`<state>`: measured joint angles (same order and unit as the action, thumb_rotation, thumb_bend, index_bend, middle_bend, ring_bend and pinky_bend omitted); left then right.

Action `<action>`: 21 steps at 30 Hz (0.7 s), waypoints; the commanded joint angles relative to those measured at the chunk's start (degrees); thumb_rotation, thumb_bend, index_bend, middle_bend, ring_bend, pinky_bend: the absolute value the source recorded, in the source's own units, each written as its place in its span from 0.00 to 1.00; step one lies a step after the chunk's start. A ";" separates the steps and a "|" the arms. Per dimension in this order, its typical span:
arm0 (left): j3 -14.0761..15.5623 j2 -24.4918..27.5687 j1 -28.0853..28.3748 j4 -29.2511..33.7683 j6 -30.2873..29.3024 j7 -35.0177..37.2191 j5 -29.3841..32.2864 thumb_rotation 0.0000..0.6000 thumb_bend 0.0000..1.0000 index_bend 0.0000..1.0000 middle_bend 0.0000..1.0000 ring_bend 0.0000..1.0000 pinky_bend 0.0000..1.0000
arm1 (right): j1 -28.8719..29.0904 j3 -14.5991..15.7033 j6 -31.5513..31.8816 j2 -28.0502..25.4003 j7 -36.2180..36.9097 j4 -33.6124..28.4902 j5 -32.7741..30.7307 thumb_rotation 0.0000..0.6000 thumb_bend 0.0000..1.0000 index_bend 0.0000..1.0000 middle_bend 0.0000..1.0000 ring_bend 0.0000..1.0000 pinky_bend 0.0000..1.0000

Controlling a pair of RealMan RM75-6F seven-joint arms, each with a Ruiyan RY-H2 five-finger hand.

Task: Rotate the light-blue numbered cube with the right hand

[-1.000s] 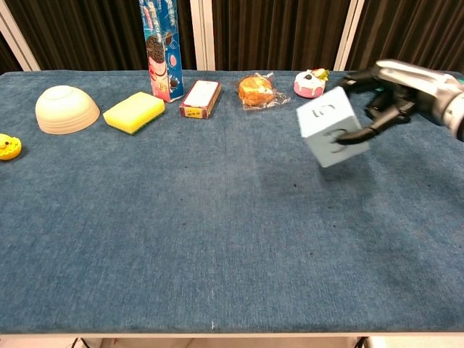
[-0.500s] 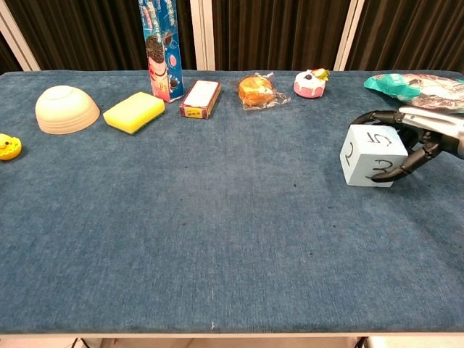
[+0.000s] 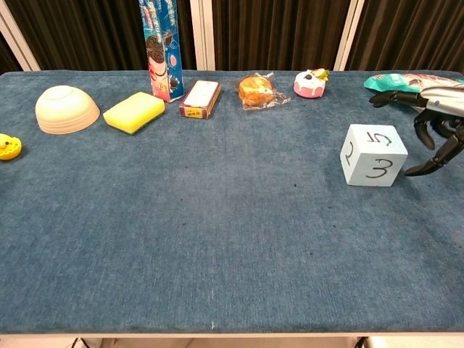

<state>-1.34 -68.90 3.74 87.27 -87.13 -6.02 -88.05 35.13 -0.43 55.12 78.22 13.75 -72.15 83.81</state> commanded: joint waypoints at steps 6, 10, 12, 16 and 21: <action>0.07 -0.07 -0.13 -0.72 -0.07 0.43 0.17 1.00 0.00 0.00 0.00 0.00 0.00 | 5.87 -4.89 -4.84 -5.32 -42.23 -22.47 -31.63 0.86 0.20 0.01 0.14 0.74 0.89; 0.13 -0.24 -0.25 -1.43 0.12 0.76 0.55 1.00 0.00 0.00 0.00 0.00 0.00 | 8.77 -4.52 -2.62 -4.03 -50.97 -24.69 -40.22 0.85 0.20 0.05 0.17 0.76 0.90; 0.14 -0.38 -0.32 -1.81 0.12 0.94 0.67 1.00 0.00 0.00 0.00 0.00 0.00 | 10.29 -4.36 -1.48 -3.37 -54.46 -25.76 -44.40 0.85 0.20 0.07 0.18 0.76 0.90; 0.13 -0.67 -0.42 -2.48 0.16 1.31 0.93 1.00 0.00 0.00 0.00 0.00 0.00 | 12.45 -4.08 0.50 -1.97 -58.52 -26.68 -49.30 0.84 0.20 0.10 0.19 0.77 0.90; 0.17 -1.04 -0.45 -3.12 0.30 1.57 1.08 1.00 0.00 0.00 0.00 0.00 0.00 | 13.91 -4.08 2.24 0.10 -60.03 -26.07 -51.31 0.85 0.20 0.15 0.22 0.79 0.92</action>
<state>-1.18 -69.91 3.30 84.18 -86.83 -4.47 -86.99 48.59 -4.52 56.87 77.72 -45.79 -98.36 32.86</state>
